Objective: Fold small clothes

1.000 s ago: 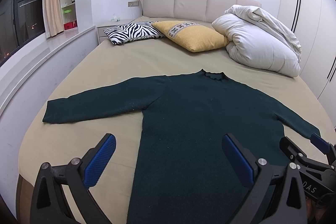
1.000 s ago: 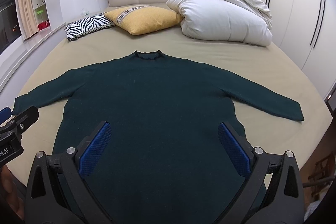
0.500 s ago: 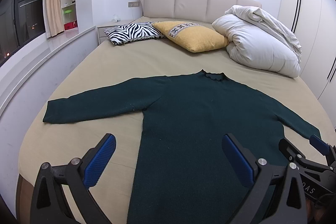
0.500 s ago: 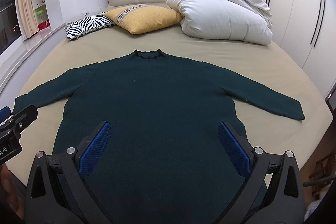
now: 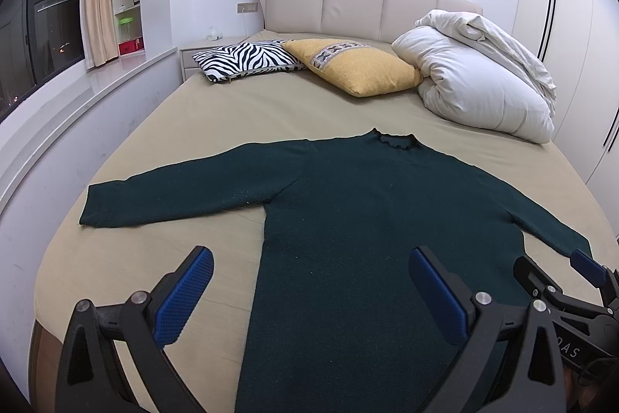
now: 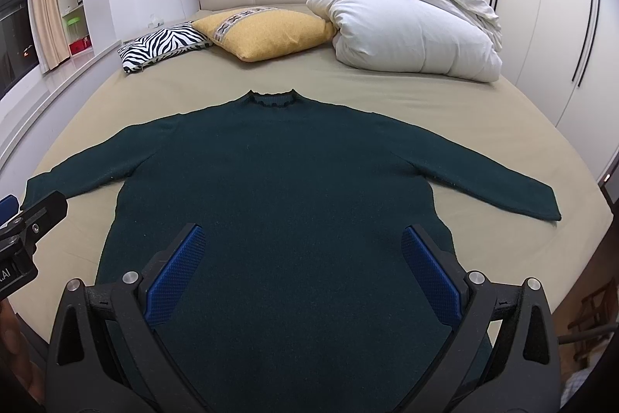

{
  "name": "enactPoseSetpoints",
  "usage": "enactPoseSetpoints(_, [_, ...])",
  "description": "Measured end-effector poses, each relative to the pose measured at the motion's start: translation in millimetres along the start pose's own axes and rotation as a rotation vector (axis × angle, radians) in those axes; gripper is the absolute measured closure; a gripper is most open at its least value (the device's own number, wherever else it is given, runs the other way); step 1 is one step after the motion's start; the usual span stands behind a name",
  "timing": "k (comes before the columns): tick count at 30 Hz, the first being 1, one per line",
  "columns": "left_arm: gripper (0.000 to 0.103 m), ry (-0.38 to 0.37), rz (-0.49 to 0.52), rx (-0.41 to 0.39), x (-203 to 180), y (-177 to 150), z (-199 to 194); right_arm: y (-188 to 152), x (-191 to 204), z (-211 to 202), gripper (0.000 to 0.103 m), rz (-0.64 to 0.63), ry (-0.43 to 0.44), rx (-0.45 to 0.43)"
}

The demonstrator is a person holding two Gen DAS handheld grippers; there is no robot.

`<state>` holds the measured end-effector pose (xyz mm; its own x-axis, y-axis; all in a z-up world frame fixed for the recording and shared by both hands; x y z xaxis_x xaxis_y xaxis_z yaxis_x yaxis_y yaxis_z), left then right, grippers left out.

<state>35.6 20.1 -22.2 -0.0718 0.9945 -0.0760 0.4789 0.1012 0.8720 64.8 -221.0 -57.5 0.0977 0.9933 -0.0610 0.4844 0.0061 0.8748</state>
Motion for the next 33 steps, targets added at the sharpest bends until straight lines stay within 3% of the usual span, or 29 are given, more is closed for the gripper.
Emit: enactPoseSetpoints(33, [0.0, 0.013, 0.001, 0.014, 0.2, -7.0, 0.9, -6.6, 3.5, 6.9, 0.0, -0.001, 0.004, 0.019])
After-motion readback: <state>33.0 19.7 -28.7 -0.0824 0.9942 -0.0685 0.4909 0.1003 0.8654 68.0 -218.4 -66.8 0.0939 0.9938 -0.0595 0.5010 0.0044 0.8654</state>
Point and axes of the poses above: each gripper's, at about its wrist camera, not at the fingertips, and z roughly the way its jaws point, x to its left, y to its top, the point moved 5 cm from there along z, roughly the way its jaws point, and after that the axes turned 14 degrees about -x, right-handed, at the moved point
